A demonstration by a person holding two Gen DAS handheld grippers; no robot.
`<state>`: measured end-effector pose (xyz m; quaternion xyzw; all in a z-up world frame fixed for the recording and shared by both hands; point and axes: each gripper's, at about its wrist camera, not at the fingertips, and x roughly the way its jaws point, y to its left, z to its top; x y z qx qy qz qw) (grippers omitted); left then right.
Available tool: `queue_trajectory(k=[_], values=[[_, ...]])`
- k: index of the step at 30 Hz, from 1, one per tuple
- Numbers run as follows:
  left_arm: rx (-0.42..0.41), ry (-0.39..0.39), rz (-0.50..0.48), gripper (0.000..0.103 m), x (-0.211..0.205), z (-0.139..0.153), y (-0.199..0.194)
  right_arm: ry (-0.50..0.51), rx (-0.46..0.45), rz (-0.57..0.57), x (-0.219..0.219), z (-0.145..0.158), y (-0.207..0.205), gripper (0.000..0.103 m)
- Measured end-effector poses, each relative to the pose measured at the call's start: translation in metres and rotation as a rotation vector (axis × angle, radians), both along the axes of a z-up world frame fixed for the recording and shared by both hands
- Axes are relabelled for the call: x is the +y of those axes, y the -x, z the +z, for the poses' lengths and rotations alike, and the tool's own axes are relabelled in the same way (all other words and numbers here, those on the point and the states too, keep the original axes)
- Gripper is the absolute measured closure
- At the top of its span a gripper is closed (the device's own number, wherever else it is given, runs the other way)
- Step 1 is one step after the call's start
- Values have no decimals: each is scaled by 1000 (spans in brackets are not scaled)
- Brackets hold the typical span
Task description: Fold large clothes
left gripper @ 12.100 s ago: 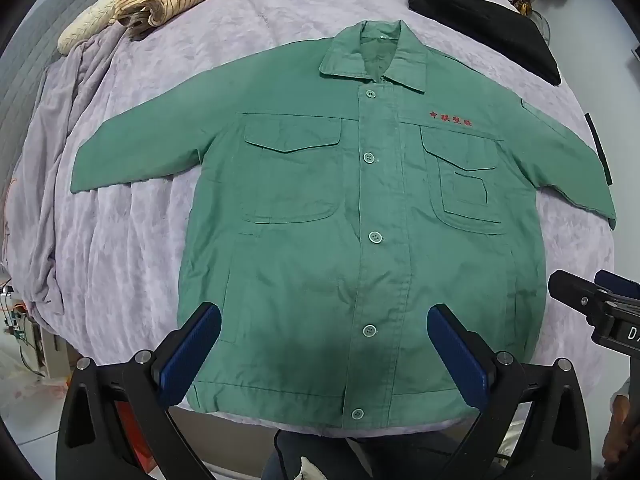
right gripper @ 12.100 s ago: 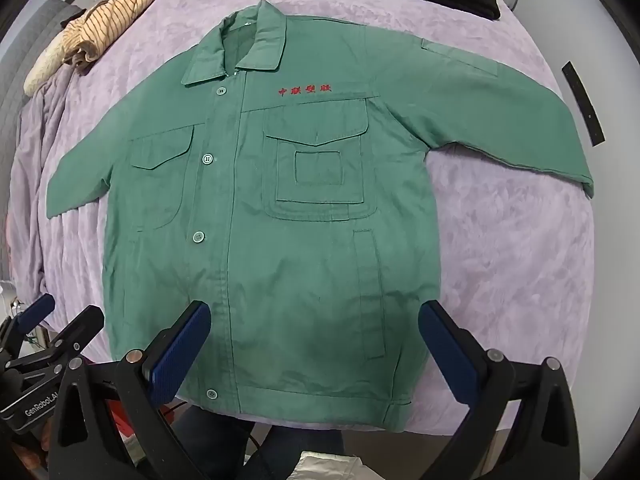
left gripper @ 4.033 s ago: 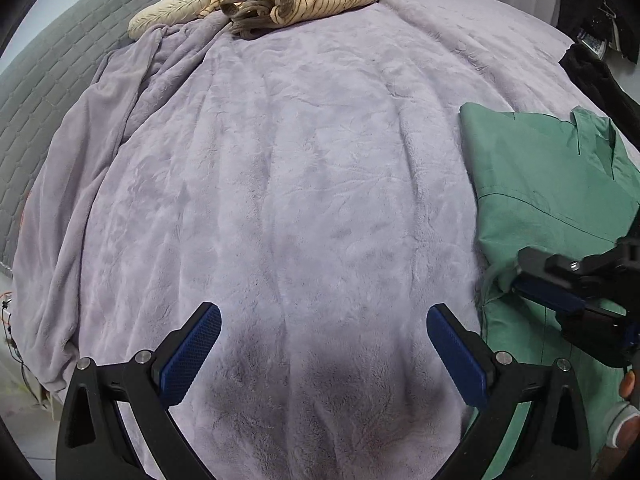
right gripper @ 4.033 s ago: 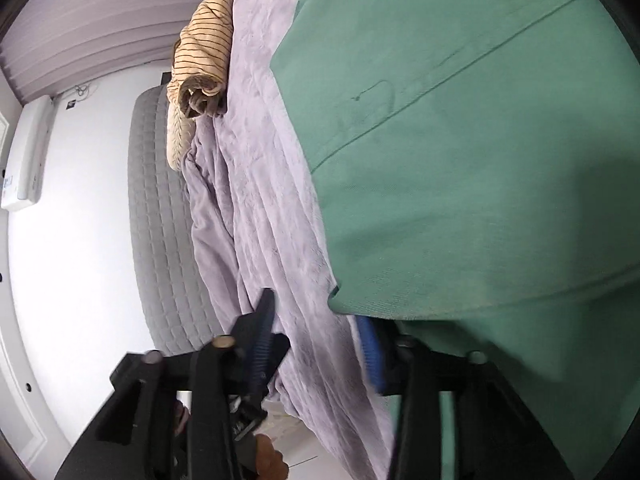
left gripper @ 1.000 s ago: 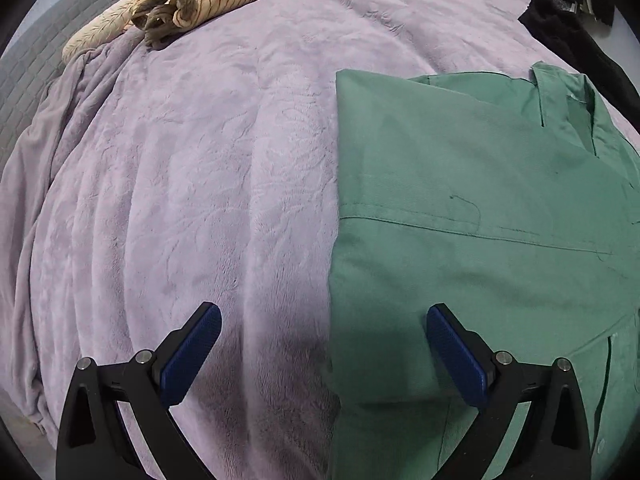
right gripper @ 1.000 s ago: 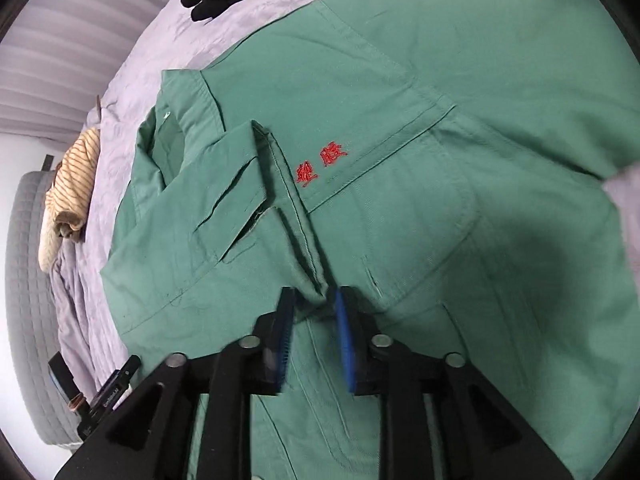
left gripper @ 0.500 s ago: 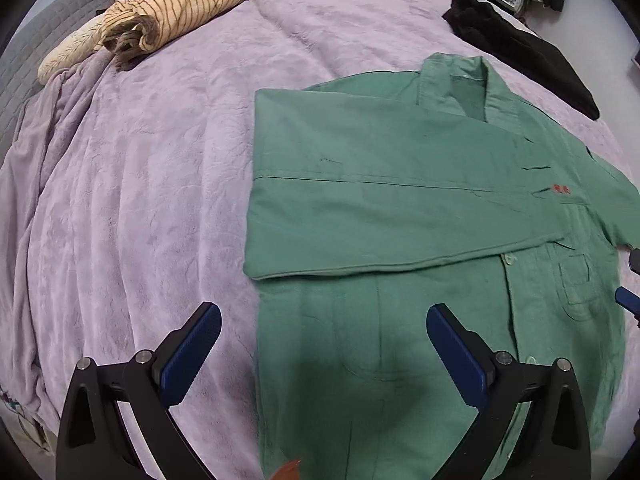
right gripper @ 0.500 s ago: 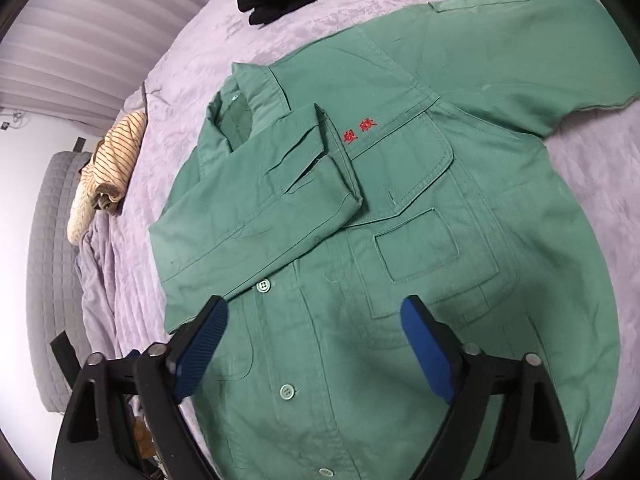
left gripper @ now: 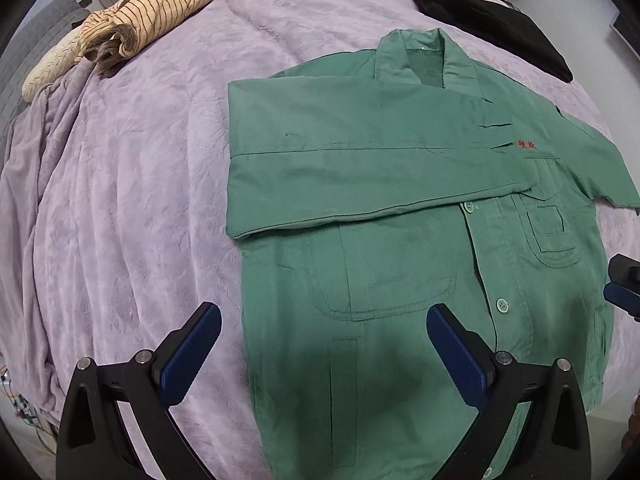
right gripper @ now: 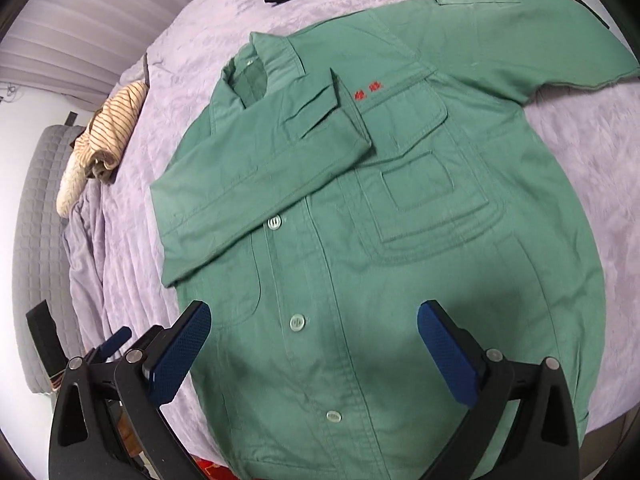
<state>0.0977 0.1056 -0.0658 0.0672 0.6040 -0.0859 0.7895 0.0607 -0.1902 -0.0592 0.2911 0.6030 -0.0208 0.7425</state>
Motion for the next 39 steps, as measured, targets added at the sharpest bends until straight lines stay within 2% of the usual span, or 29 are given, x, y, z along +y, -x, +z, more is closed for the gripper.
queue_trajectory(k=[13, 17, 22, 29, 35, 39], values=[[7, 9, -104, 0, -8, 3, 7, -11, 29, -53, 16, 9, 25, 0], [7, -9, -88, 0, -14, 1, 8, -35, 33, -68, 8, 6, 27, 0], [62, -18, -99, 0, -37, -8, 7, -68, 17, -66, -14, 2, 27, 0], [65, -52, -38, 0, -96, -6, 14, -135, 46, -70, -81, -22, 23, 0], [64, -39, -30, 0, -163, -9, 19, -162, 52, -94, -162, -35, 19, 0], [88, -31, -23, 0, -205, -13, 18, -175, 31, -168, -229, -38, 18, 0]])
